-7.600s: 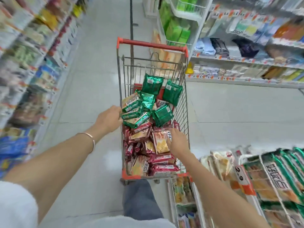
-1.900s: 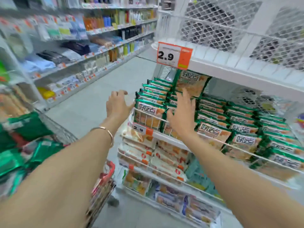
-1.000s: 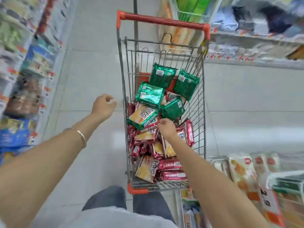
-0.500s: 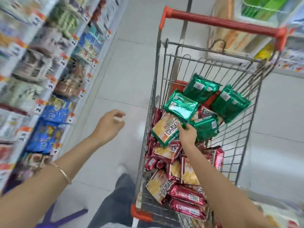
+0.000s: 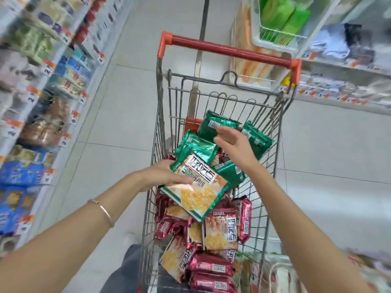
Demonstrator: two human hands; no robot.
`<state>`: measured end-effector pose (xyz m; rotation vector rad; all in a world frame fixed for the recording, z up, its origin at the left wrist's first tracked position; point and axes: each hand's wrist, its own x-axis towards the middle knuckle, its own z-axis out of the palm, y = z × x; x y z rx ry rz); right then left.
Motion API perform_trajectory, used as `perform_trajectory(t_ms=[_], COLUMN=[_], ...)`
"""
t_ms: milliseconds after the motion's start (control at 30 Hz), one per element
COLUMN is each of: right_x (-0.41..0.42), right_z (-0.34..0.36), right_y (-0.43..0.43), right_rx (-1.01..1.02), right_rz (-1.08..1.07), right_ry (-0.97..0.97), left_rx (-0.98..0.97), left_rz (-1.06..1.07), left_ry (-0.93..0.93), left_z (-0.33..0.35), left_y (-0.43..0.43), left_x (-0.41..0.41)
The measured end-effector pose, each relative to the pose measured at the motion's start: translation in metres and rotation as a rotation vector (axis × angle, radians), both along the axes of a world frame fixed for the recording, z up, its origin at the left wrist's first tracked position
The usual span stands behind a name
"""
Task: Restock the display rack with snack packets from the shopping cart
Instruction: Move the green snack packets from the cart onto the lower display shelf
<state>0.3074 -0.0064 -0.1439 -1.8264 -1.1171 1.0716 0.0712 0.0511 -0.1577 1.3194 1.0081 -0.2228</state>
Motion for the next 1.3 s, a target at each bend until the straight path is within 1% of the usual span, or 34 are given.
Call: perform_trajectory(t_ms=[67,100,133,200,267,333,400,433,500,567,600,667,767,900,933,1000,1033,1067,1100,1167,1200,1267,1300], right_x=[0.021,0.030,0.039,0.046,0.044,0.039,0.037,0.036,0.033,0.027,0.026,0.028,0.030,0.023,0.021,0.012,0.009,0.004,-0.002,-0.015,-0.018,-0.017,-0.016], right_z=[-0.014,-0.022,-0.033,-0.056,-0.079,-0.092,-0.092,-0.088,-0.079,-0.067,-0.062,-0.052,-0.039,-0.017,-0.011,0.008,0.012,0.014,0.020,0.018,0.018,0.012,0.007], right_y=[0.025,0.038,0.051,0.068,0.069,0.061,0.054,0.048,0.033,0.012,0.002,-0.012,-0.021,-0.024,-0.024,-0.025,-0.024,-0.026,-0.029,-0.032,-0.031,-0.029,-0.029], right_rx=[-0.034,-0.072,-0.114,-0.234,-0.335,-0.310,-0.222,-0.153,0.094,0.394,0.509,0.638,0.717,0.753,0.769,0.821,0.810,0.705,0.616,0.537,0.492,0.543,0.634], right_rz=[-0.123,-0.134,-0.108,0.012,0.074,0.066,0.064,0.068,0.107,0.116,0.112,0.097,0.072,0.053,0.065,0.178,0.256,0.334,0.466,0.583,0.644,0.641,0.641], right_ry=[-0.261,-0.378,-0.484,-0.697,-0.894,-1.013,-1.034,-1.005,-0.938,-0.927,-0.937,-0.947,-0.963,-0.866,-0.876,-0.913,-0.944,-0.948,-0.987,-0.857,-0.855,-0.845,-0.928], left_rx=[-0.085,-0.123,-0.141,-0.141,-0.126,-0.119,-0.117,-0.119,-0.119,-0.142,-0.164,-0.182,-0.188,-0.211,-0.227,-0.270,-0.291,-0.311,-0.331,-0.327,-0.313,-0.305,-0.322], left_rz=[0.142,0.222,0.275,0.369,0.458,0.553,0.656,0.697,0.752,0.796,0.809,0.810,0.789,0.746,0.732,0.706,0.692,0.672,0.637,0.527,0.474,0.413,0.411], left_ry=[-0.051,-0.056,-0.063,-0.064,-0.065,-0.082,-0.117,-0.131,-0.139,-0.131,-0.133,-0.132,-0.129,-0.108,-0.104,-0.110,-0.113,-0.113,-0.113,-0.078,-0.054,-0.007,-0.006], left_z=[-0.001,-0.002,-0.001,0.000,0.003,0.005,0.004,0.004,0.006,0.010,0.010,0.009,0.013,0.019,0.020,0.025,0.029,0.031,0.036,0.041,0.043,0.048,0.049], left_y=[0.000,0.001,0.002,0.005,0.006,0.006,0.007,0.008,0.012,0.014,0.015,0.018,0.020,0.024,0.026,0.030,0.032,0.034,0.035,0.035,0.035,0.031,0.028], left_x=[-0.007,-0.011,-0.014,-0.022,-0.027,-0.032,-0.037,-0.038,-0.038,-0.036,-0.036,-0.035,-0.030,-0.025,-0.026,-0.027,-0.028,-0.028,-0.028,-0.026,-0.025,-0.025,-0.027])
